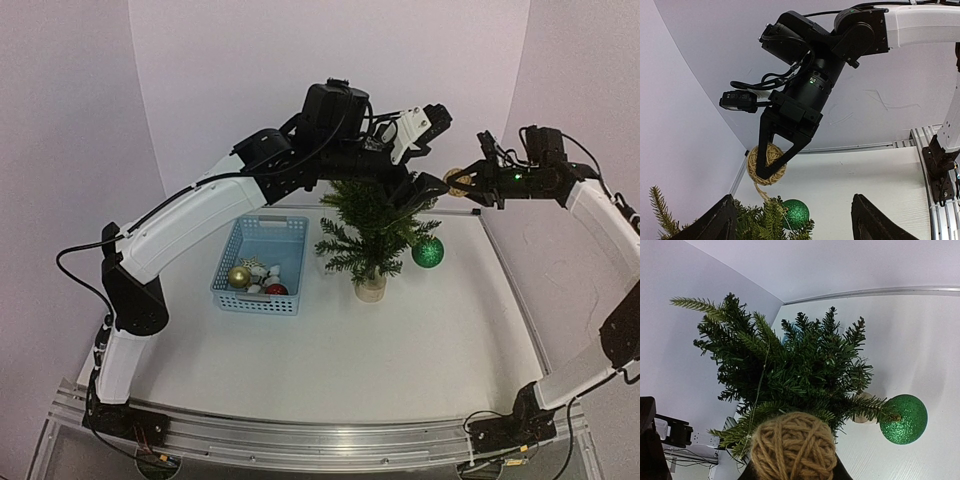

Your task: Decorate the small christmas tree

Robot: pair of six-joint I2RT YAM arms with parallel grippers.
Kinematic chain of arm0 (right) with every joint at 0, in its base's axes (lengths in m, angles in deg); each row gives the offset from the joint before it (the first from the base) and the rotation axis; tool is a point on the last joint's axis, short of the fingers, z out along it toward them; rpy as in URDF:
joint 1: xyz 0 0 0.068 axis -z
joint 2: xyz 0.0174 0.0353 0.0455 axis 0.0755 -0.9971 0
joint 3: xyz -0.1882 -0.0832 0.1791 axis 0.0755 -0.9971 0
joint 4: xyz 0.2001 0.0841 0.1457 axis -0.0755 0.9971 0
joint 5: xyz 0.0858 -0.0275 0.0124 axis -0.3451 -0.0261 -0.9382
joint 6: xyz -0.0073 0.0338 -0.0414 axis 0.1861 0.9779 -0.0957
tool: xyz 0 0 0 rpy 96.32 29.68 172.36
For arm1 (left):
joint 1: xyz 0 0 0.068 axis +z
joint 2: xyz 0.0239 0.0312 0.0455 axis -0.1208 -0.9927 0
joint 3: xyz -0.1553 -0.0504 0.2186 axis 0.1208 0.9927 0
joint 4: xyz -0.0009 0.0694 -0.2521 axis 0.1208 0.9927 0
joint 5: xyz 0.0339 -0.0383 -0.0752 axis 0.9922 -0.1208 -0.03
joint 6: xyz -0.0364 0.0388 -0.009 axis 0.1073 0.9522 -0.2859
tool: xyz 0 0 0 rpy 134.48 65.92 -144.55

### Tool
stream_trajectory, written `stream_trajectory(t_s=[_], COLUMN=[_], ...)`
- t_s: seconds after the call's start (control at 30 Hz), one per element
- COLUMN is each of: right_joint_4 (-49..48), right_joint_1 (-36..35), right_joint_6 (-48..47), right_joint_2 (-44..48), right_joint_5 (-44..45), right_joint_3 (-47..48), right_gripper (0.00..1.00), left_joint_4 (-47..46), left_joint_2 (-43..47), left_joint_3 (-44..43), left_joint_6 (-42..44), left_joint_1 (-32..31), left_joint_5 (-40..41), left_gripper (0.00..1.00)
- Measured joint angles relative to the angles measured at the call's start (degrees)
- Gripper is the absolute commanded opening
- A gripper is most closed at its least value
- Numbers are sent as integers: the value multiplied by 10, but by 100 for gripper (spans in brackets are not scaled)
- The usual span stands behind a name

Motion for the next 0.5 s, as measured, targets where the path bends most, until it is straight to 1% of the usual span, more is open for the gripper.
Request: stream_trajectory(t_s=[0.3, 0.5], right_joint_4=[-46, -55], right_joint_1=[0, 0], right_joint_6=[27, 34], right_joint_2=[-12, -13], right_joint_5=[-10, -12], right_joint_3=[-24, -56], right_gripper=[0, 0], left_joint_4=[0, 0], left_joint_2=[0, 3], left_joint_3=[0, 1], left_joint_6=[0, 1], left_joint_1=[0, 0], left_joint_5=[0, 0], left_gripper=[77, 77])
